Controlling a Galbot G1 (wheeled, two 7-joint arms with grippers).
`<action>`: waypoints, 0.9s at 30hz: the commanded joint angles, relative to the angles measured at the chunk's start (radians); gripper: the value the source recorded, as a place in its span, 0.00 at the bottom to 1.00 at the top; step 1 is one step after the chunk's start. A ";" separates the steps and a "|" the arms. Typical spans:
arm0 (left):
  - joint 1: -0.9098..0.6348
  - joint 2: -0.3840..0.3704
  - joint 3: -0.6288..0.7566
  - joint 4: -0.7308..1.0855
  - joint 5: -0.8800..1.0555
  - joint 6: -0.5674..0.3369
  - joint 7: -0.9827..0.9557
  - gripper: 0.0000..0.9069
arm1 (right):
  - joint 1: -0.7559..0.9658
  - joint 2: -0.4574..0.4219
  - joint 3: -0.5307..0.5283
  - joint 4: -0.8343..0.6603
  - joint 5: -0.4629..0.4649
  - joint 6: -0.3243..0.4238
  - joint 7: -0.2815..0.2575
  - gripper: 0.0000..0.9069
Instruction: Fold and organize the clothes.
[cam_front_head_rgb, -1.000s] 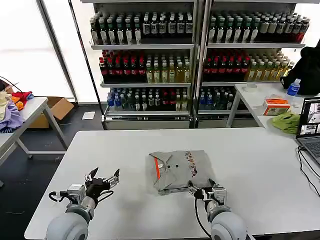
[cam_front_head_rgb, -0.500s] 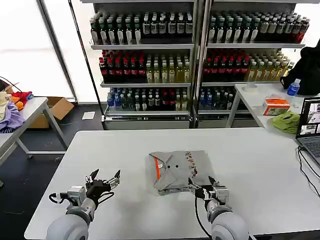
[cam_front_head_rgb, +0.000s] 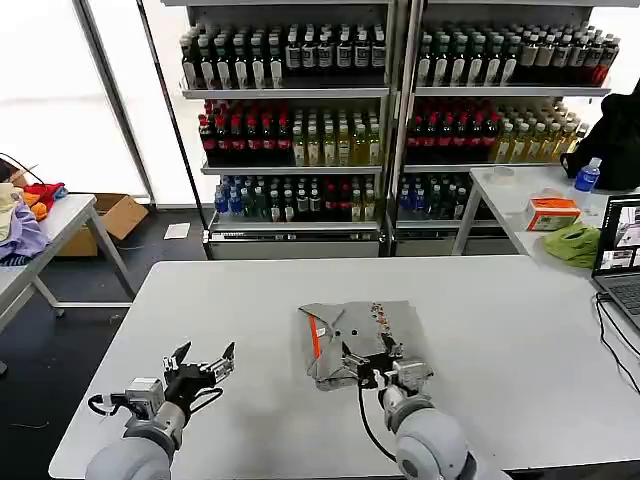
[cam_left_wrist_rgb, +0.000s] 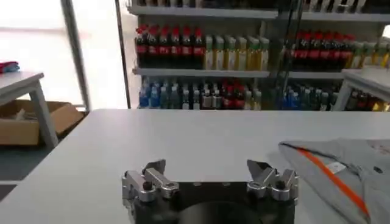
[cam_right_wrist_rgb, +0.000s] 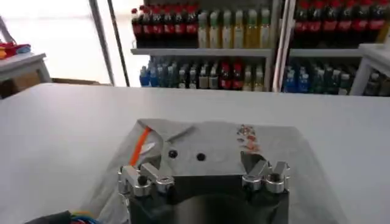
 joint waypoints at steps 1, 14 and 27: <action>0.035 -0.006 -0.028 -0.032 0.002 0.002 0.001 1.00 | 0.064 0.041 -0.092 -0.114 -0.026 -0.001 -0.033 1.00; 0.046 -0.010 -0.039 -0.037 0.002 0.001 0.003 1.00 | 0.041 0.050 -0.091 -0.158 -0.005 0.000 -0.026 1.00; 0.015 -0.068 -0.067 -0.058 0.002 -0.150 0.031 1.00 | -0.021 0.005 0.169 0.116 -0.285 0.003 -0.057 1.00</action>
